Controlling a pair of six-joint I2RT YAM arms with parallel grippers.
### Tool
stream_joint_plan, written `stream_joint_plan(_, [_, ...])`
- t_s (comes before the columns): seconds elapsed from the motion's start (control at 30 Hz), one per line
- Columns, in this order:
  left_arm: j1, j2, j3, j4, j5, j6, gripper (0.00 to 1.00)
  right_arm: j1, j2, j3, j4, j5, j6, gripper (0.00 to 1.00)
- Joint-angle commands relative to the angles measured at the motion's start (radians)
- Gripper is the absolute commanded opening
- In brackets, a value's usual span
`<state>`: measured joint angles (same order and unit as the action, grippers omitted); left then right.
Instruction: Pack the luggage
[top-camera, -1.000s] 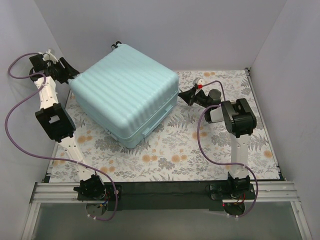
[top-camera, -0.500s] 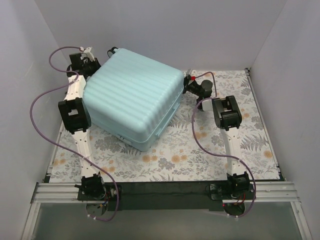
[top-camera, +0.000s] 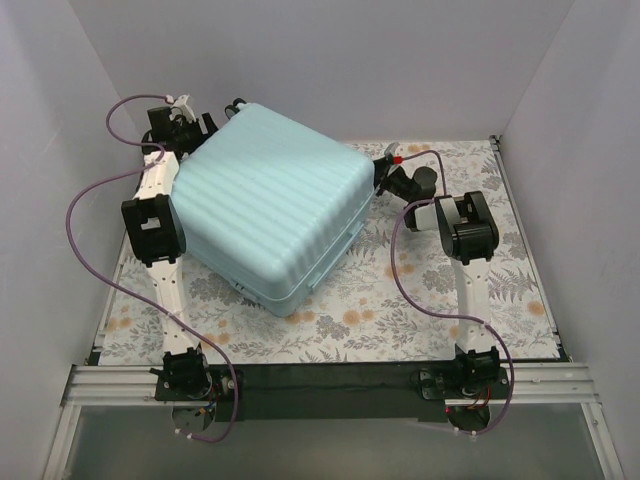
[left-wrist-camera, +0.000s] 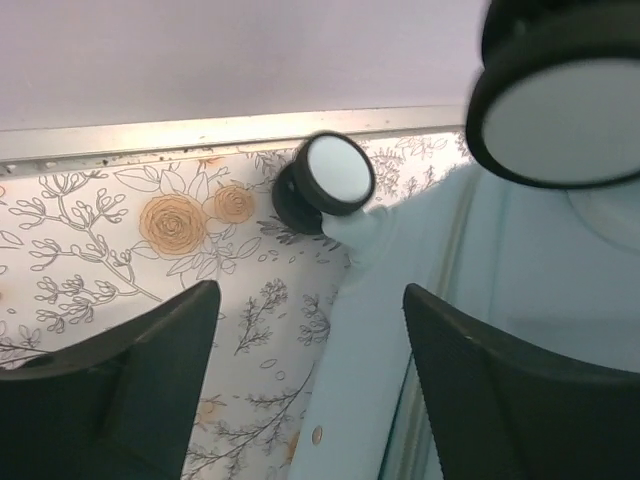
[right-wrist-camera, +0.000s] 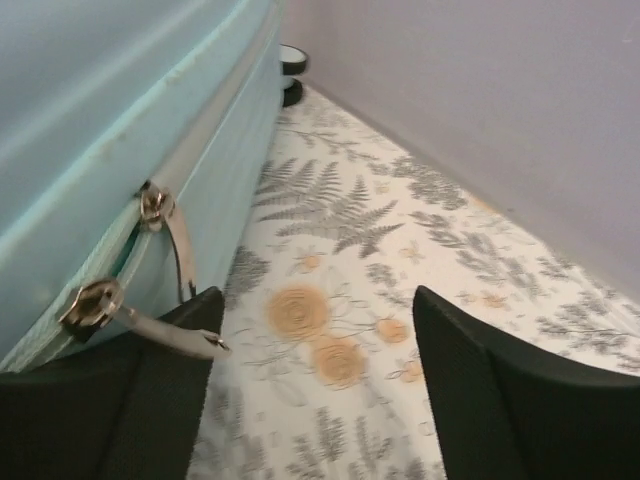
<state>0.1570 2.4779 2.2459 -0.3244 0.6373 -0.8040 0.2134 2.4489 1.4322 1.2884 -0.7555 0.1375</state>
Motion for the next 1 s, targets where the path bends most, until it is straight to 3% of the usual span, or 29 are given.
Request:
stream_joint_plan(0.0, [-0.039, -0.137, -0.025, 0.079, 0.024, -0.113, 0.76, 0.069, -0.139, -0.124, 0.404, -0.128, -0.039, 0.85])
stream_joint_plan(0.1, [0.012, -0.197, 0.027, 0.104, -0.054, -0.094, 0.77, 0.032, -0.189, -0.183, 0.376, -0.142, -0.073, 0.98])
stream_joint_plan(0.27, [0.062, -0.358, -0.023, 0.154, -0.18, 0.04, 0.79, -0.031, -0.254, -0.249, 0.264, -0.117, -0.189, 0.98])
stream_joint_plan(0.37, [0.104, -0.485, -0.093, 0.182, -0.254, 0.042, 0.79, -0.066, -0.278, -0.234, 0.091, -0.062, -0.26, 0.98])
stream_joint_plan(0.5, [0.157, -0.652, -0.25, 0.052, -0.3, 0.012, 0.78, -0.101, -0.272, -0.118, -0.194, 0.005, -0.265, 0.98])
stream_joint_plan(0.63, [0.179, -0.978, -0.573, -0.065, -0.32, -0.043, 0.67, -0.12, -0.228, 0.052, -0.313, 0.012, -0.17, 0.98])
stream_joint_plan(0.73, [0.177, -1.126, -0.784, -0.178, -0.366, -0.096, 0.56, -0.103, -0.222, 0.091, -0.328, -0.037, -0.078, 0.98])
stream_joint_plan(0.77, [0.179, -1.222, -0.828, -0.197, -0.378, -0.095, 0.55, -0.086, -0.229, 0.074, -0.327, -0.048, -0.078, 0.98])
stream_joint_plan(0.9, [0.193, -1.346, -0.914, -0.315, -0.471, -0.08, 0.46, -0.045, -0.26, 0.01, -0.321, -0.117, -0.081, 0.98])
stream_joint_plan(0.97, [0.202, -1.37, -0.93, -0.39, -0.507, -0.058, 0.35, -0.028, -0.277, -0.013, -0.319, -0.148, -0.091, 0.97])
